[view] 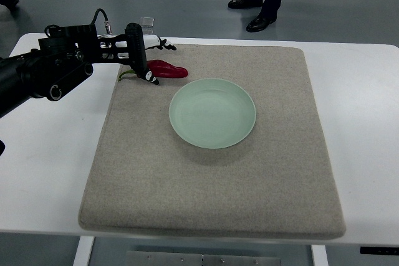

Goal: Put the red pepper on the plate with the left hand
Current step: 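Close the left hand fingers around the red chili pepper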

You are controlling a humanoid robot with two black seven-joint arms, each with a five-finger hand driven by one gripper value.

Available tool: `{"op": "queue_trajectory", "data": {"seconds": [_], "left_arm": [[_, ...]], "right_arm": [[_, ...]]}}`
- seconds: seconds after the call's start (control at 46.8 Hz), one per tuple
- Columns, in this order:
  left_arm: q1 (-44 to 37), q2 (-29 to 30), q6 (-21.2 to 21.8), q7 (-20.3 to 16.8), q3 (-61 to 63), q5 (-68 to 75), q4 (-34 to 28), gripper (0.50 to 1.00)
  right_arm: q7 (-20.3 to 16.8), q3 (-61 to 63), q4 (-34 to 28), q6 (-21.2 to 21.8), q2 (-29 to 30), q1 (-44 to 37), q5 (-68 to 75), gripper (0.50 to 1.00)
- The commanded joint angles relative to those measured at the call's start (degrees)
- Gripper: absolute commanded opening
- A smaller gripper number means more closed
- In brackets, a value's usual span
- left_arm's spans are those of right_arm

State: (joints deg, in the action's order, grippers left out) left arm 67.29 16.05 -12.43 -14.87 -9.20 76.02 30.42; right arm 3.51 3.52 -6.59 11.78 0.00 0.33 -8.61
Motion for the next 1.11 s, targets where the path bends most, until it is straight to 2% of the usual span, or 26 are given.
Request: {"op": "queue_trajectory", "data": {"seconds": [0.0, 0.064, 0.32, 0.512, 0.641, 0.705, 0.79, 0.982, 1.068, 1.089], "left_arm": [[0.03, -0.15, 0.3, 0.01, 0.06, 0.0, -0.01, 0.819], [0.03, -0.15, 0.3, 0.01, 0.06, 0.0, 0.08, 0.801], [-0.14, -0.23, 0.73, 0.01, 0.06, 0.0, -0.01, 0.797], [-0.14, -0.15, 0.74, 0.01, 1.9, 0.0, -0.19, 0.711], [-0.23, -0.15, 0.74, 0.01, 1.99, 0.0, -0.19, 0.705], [-0.23, -0.15, 0.74, 0.01, 1.99, 0.0, -0.19, 0.671], [-0.23, -0.15, 0.74, 0.01, 1.99, 0.0, -0.19, 0.658], [-0.49, -0.15, 0.65, 0.01, 2.08, 0.0, -0.19, 0.578], [-0.58, -0.15, 0.65, 0.1, 2.17, 0.0, -0.19, 0.501], [-0.58, -0.15, 0.65, 0.1, 2.17, 0.0, -0.19, 0.5]], "right_arm": [[0.0, 0.0, 0.0, 0.0, 0.0, 0.02, 0.0, 0.932], [0.0, 0.0, 0.0, -0.09, 0.0, 0.02, 0.0, 0.932], [0.0, 0.0, 0.0, 0.0, 0.0, 0.02, 0.0, 0.932], [0.0, 0.0, 0.0, 0.0, 0.0, 0.02, 0.0, 0.932], [0.0, 0.0, 0.0, 0.0, 0.0, 0.02, 0.0, 0.932], [0.0, 0.0, 0.0, 0.0, 0.0, 0.02, 0.0, 0.932], [0.0, 0.0, 0.0, 0.0, 0.0, 0.02, 0.0, 0.932], [0.0, 0.0, 0.0, 0.0, 0.0, 0.02, 0.0, 0.932], [0.0, 0.0, 0.0, 0.0, 0.0, 0.02, 0.0, 0.932], [0.0, 0.0, 0.0, 0.0, 0.0, 0.02, 0.0, 0.932]]}}
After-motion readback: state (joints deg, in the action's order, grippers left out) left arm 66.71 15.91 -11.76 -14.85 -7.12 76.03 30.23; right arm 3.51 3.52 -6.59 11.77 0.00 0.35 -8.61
